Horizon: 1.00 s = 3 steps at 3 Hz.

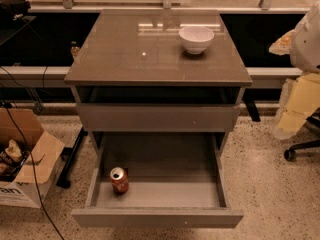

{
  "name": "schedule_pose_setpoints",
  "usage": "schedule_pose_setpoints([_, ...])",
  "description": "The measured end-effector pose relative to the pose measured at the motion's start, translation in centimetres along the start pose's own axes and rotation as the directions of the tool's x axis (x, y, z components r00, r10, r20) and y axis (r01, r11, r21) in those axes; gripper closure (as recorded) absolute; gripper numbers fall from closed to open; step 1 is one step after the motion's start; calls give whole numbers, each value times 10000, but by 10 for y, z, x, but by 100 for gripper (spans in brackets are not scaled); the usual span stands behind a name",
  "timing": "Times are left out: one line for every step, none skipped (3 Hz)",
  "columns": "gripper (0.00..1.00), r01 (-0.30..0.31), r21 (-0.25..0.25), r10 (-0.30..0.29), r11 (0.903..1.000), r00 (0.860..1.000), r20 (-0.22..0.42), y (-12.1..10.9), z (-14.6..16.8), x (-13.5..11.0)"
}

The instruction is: Pick coke can from middle drawer and place on counter

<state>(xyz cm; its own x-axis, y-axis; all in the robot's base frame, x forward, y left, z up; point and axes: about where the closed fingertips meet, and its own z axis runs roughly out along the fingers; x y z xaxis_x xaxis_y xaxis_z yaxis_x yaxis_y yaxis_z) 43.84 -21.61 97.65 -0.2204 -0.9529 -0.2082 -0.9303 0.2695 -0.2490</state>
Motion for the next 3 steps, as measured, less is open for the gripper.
schedule_pose_setpoints([0, 9, 50, -9, 10000, 10000, 26, 0, 0, -1])
schedule_pose_setpoints([0, -311, -260, 341, 9992, 9919, 1225, 2, 34, -9])
schedule_pose_setpoints([0, -593, -802, 773, 9950, 9667, 2441, 4, 73, -18])
